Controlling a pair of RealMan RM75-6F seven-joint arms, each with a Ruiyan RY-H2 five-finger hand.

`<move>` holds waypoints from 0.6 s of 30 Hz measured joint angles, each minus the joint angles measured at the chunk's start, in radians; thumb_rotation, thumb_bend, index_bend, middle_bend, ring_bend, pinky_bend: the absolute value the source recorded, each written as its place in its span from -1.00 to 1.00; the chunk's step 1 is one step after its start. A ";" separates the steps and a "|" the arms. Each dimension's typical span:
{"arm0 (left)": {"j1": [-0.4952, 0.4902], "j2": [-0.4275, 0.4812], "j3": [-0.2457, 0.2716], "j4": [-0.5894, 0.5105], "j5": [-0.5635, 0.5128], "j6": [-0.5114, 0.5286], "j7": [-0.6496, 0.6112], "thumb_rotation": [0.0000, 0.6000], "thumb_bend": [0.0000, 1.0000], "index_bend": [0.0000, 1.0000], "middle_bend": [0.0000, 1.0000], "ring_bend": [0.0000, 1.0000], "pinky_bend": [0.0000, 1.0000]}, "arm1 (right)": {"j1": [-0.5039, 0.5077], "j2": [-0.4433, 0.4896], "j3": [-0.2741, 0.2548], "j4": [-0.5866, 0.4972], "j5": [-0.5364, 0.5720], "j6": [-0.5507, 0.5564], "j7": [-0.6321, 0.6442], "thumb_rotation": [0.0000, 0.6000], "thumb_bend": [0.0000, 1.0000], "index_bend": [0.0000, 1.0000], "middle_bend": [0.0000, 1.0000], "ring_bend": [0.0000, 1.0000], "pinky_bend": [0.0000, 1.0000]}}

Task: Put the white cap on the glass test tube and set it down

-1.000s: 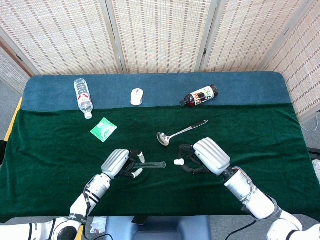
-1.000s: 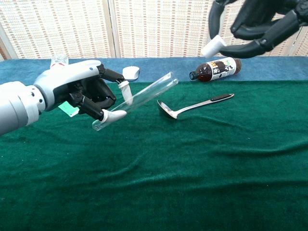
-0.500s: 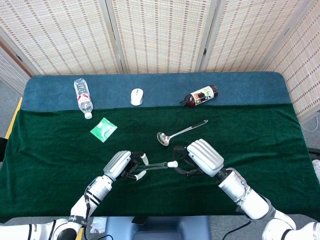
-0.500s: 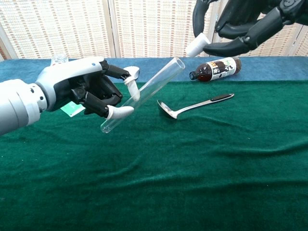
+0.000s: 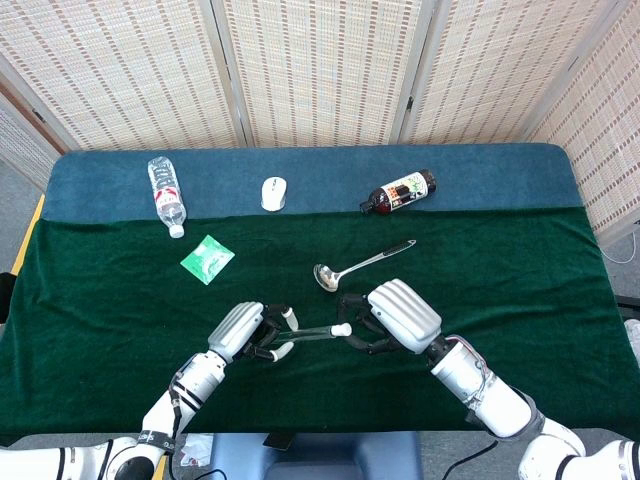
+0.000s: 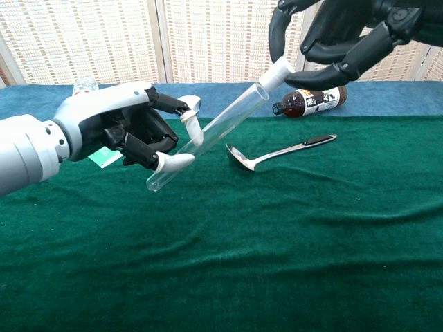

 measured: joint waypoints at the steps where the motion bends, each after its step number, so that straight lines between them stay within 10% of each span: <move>1: 0.000 0.000 0.000 0.000 -0.001 0.000 0.000 1.00 0.04 0.49 0.85 0.80 0.74 | 0.001 -0.001 0.000 0.000 0.002 -0.001 -0.002 1.00 0.09 0.38 0.92 1.00 1.00; 18: -0.008 0.003 0.006 0.000 -0.008 0.001 -0.005 1.00 0.04 0.48 0.85 0.80 0.74 | 0.025 -0.023 0.000 0.006 0.046 -0.013 -0.042 1.00 0.09 0.38 0.92 1.00 1.00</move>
